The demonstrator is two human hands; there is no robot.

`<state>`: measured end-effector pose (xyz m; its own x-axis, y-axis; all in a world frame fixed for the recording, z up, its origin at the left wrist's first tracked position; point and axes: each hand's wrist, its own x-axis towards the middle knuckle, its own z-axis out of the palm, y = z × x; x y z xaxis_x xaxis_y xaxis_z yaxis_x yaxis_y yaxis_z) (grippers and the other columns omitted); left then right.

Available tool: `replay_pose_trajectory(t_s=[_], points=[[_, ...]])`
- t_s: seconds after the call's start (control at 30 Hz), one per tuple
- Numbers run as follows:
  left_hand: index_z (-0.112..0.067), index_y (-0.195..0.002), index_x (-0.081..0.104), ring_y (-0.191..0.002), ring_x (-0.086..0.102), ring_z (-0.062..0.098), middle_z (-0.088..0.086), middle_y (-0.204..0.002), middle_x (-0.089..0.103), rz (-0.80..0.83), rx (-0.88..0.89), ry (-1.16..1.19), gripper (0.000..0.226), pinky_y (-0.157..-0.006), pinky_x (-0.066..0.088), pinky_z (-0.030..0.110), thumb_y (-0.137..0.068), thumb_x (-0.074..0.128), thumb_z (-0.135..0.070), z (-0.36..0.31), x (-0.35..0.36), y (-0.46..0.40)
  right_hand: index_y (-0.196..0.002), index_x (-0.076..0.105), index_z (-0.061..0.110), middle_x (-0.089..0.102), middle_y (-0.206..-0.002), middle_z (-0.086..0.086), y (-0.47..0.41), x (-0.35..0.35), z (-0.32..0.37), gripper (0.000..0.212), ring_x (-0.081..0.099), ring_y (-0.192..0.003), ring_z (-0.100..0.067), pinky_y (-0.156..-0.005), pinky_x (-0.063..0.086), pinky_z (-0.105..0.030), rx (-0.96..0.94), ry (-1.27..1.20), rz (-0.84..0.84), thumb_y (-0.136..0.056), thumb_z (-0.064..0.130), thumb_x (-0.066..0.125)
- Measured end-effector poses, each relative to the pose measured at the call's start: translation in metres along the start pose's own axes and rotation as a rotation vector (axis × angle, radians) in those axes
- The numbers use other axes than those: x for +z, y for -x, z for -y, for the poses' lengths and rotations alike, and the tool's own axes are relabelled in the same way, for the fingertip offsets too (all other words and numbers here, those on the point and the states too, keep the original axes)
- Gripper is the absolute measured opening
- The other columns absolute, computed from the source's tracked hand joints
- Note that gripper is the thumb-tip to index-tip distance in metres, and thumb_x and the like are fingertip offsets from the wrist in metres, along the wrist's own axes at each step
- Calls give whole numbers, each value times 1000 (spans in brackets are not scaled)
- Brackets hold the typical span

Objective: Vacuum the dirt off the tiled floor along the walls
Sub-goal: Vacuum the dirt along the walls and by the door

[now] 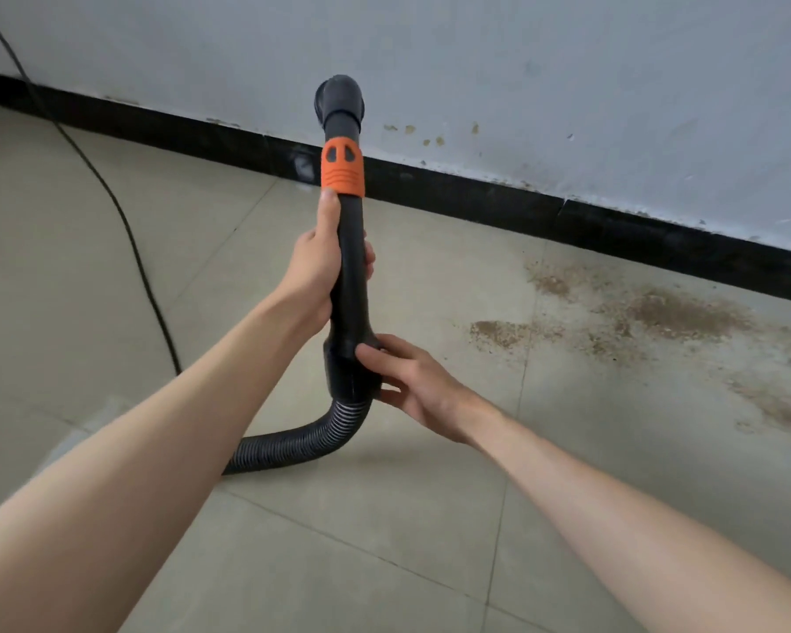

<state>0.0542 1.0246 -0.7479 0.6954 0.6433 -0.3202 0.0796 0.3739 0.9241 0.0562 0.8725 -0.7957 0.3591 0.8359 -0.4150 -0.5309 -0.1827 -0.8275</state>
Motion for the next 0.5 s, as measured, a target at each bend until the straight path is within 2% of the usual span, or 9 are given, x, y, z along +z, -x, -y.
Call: replay_pose_trajectory(t_s=[0.1, 0.17, 0.23, 0.33, 0.4, 0.5], points=[[-8, -80, 55, -47, 56, 15, 2, -54, 59, -8, -61, 112, 58, -56, 49, 28, -90, 41, -63, -2, 0, -5, -119, 55, 9, 65, -101, -3, -1, 5, -2, 35, 62, -93, -15, -94, 50, -35, -95, 183, -49, -88, 10, 70], [-8, -78, 54, -46, 55, 15, 2, -54, 57, -7, -109, 206, 57, -54, 48, 27, -89, 42, -63, 0, -3, -5, -118, 55, 6, 66, -97, -5, 0, 10, -6, 41, 63, -86, -16, -89, 52, -37, -119, 299, -142, -83, 11, 76], [-8, -80, 54, -46, 54, 14, 2, -56, 57, 9, -164, 251, 57, -52, 49, 25, -90, 42, -63, 1, -5, -3, -112, 56, 5, 65, -89, -6, 0, 16, -12, 39, 62, -78, -17, -80, 53, -39, -145, 292, -218, -81, 12, 78], [-8, -86, 54, -51, 56, 14, 3, -61, 59, 77, -196, 179, 54, -55, 50, 25, -93, 39, -60, -4, -4, -2, -108, 56, 5, 64, -82, -5, -2, 24, -14, 36, 60, -71, -19, -76, 54, -43, -191, 245, -269, -80, 10, 77], [-8, -97, 55, -57, 59, 14, 3, -68, 62, 138, -170, 76, 51, -59, 51, 27, -95, 39, -56, -15, -1, -1, -107, 57, 3, 63, -73, -1, -4, 25, -4, 33, 59, -65, -17, -76, 56, -47, -229, 191, -286, -80, 7, 76], [-2, -114, 51, -61, 63, 14, 6, -77, 65, 165, -101, 3, 45, -58, 53, 25, -98, 43, -44, -39, 8, 1, -99, 59, 7, 62, -68, 1, -4, 21, 23, 23, 57, -60, -16, -73, 56, -47, -288, 173, -291, -82, 7, 74]])
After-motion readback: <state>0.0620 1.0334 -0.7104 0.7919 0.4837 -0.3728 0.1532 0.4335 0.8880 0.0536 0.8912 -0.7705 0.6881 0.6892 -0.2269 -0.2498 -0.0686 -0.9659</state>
